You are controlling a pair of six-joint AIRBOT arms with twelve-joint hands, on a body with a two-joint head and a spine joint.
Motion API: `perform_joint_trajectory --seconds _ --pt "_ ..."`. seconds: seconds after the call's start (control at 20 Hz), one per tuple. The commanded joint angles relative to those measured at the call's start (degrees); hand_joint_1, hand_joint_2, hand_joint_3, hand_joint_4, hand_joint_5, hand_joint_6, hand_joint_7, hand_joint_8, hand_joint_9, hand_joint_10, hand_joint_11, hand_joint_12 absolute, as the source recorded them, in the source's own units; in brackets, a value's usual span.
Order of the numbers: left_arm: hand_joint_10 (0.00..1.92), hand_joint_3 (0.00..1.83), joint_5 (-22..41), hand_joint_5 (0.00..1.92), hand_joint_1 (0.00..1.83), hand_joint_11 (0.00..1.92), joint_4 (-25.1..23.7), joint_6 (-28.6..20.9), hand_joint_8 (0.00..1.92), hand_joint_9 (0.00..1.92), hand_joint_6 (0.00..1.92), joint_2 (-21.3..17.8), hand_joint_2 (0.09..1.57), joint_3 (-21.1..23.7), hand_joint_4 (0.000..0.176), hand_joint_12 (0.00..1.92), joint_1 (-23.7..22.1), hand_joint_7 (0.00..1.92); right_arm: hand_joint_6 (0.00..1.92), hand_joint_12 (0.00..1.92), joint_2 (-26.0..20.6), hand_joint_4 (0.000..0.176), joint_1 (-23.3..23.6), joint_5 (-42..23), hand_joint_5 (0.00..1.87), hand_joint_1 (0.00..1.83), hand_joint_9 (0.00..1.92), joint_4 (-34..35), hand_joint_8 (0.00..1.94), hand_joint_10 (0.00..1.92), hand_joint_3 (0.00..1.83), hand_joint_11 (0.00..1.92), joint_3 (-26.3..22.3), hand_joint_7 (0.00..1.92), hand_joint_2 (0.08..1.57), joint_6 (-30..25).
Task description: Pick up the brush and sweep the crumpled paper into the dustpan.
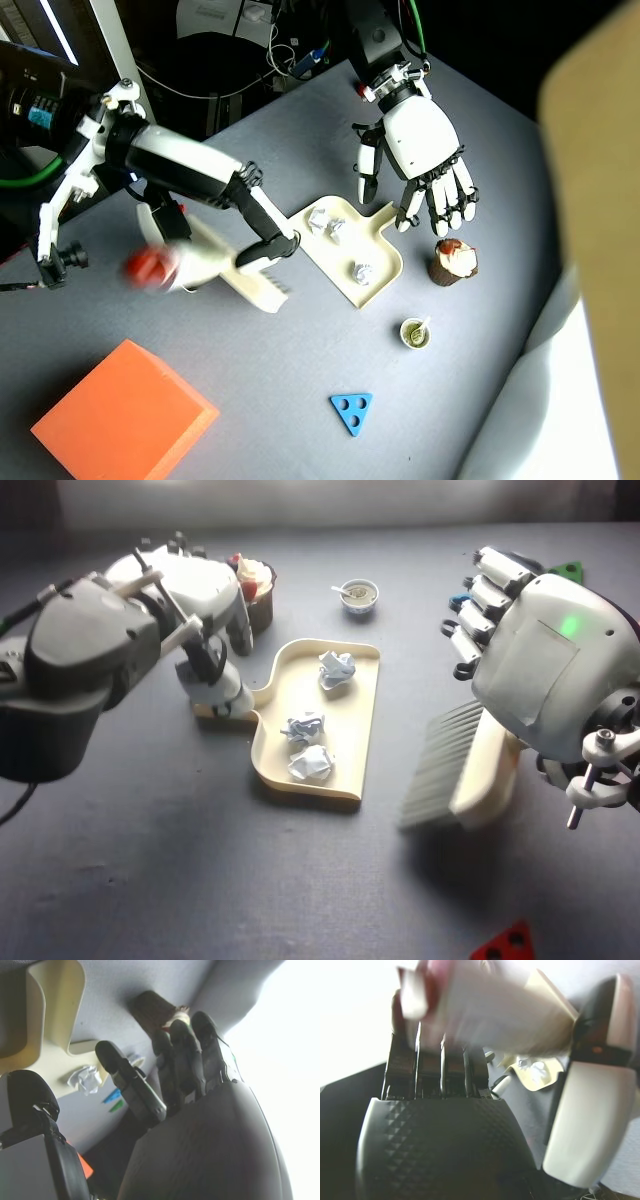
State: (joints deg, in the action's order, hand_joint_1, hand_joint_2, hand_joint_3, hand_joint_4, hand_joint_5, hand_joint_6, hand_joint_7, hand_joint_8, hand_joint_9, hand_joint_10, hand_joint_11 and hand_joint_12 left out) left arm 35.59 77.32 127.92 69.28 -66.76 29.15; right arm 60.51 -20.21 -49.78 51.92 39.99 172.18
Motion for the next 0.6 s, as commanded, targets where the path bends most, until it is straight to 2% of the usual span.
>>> perform_joint_trajectory --seconds 0.0,0.05,0.1,0.15,0.2,0.25,0.3,0.4,0.45,0.5,0.55 --pt "0.0 0.0 2.4 0.99 0.98 0.01 -2.8 0.9 0.0 0.25 0.01 -0.5 0.94 0.0 0.058 0.38 -1.4 0.37 0.04 0.61 -0.8 0.0 0.4 -4.2 0.14 0.53 0.22 -4.2 0.04 0.11 0.0 0.06 -0.4 0.22 0.74 0.7" --pt "0.0 0.0 1.7 1.0 0.97 0.01 -2.2 2.1 0.0 0.25 0.01 -0.9 0.93 0.1 0.077 0.38 -2.6 0.37 0.01 0.33 -1.1 0.0 0.4 -3.9 0.11 0.54 0.19 -4.2 0.02 0.02 0.0 0.1 -0.5 0.16 0.72 0.7" --pt "0.0 0.0 1.1 1.0 0.97 0.0 -1.8 3.3 0.0 0.22 0.01 -1.3 0.93 0.2 0.075 0.38 -3.7 0.35 0.0 0.16 -1.3 0.0 0.5 -3.7 0.06 0.51 0.11 -4.2 0.01 0.0 0.0 0.1 -0.6 0.1 0.72 0.7" --pt "0.0 0.0 0.4 1.0 0.98 0.0 -1.4 4.4 0.0 0.21 0.01 -1.8 0.93 0.4 0.059 0.36 -4.7 0.35 0.0 0.07 -1.4 0.0 0.6 -3.5 0.01 0.52 0.02 -4.2 0.0 0.0 0.0 0.02 -0.8 0.02 0.7 0.7" --pt "0.01 0.0 -0.4 1.01 0.98 0.01 -0.9 5.5 0.01 0.22 0.01 -2.3 0.93 0.5 0.064 0.36 -5.8 0.36 0.0 0.01 -1.5 0.0 0.8 -3.3 0.0 0.52 0.0 -4.2 0.0 0.0 0.0 0.0 -0.9 0.0 0.7 0.7" --pt "0.0 0.0 -0.8 1.01 0.98 0.0 -0.5 6.1 0.0 0.22 0.01 -2.5 0.93 0.5 0.06 0.35 -6.3 0.37 0.0 0.0 -1.6 0.0 1.0 -3.2 0.0 0.52 0.0 -4.2 0.0 0.0 0.0 0.0 -1.0 0.0 0.69 0.7" --pt "0.01 0.0 -1.6 1.0 0.96 0.01 -0.1 6.4 0.01 0.24 0.0 -2.9 0.94 0.6 0.071 0.35 -7.1 0.38 0.0 0.0 -1.9 0.0 1.4 -2.9 0.0 0.51 0.0 -3.0 0.0 0.0 0.0 0.0 -1.3 0.0 0.7 0.7" --pt "0.01 0.0 -1.5 1.0 0.96 0.02 0.5 6.5 0.0 0.25 0.0 -3.4 0.94 1.2 0.07 0.35 -8.0 0.38 0.0 0.0 -2.7 0.0 2.4 -2.2 0.0 0.46 0.0 0.6 0.0 0.0 0.01 0.0 -2.0 0.0 0.72 0.7" --pt "0.01 0.0 -1.5 0.99 0.97 0.02 1.1 6.7 0.0 0.25 0.0 -3.6 0.94 1.6 0.06 0.36 -8.5 0.37 0.0 0.0 -3.5 0.0 2.9 -1.7 0.0 0.45 0.0 2.6 0.0 0.0 0.0 0.0 -2.4 0.0 0.72 0.7" --pt "0.01 0.0 -1.1 0.99 0.97 0.02 1.7 7.0 0.01 0.26 0.0 -3.6 0.93 2.1 0.061 0.36 -9.2 0.38 0.0 0.0 -4.3 0.0 3.2 -1.3 0.0 0.45 0.0 4.3 0.0 0.0 0.01 0.0 -2.9 0.0 0.72 0.7" --pt "0.01 0.0 -1.1 0.99 0.97 0.02 2.1 7.0 0.01 0.26 0.0 -3.6 0.93 2.4 0.069 0.36 -9.5 0.39 0.0 0.0 -4.6 0.0 3.5 -1.0 0.0 0.46 0.0 5.7 0.0 0.0 0.01 0.0 -3.2 0.0 0.72 0.7"
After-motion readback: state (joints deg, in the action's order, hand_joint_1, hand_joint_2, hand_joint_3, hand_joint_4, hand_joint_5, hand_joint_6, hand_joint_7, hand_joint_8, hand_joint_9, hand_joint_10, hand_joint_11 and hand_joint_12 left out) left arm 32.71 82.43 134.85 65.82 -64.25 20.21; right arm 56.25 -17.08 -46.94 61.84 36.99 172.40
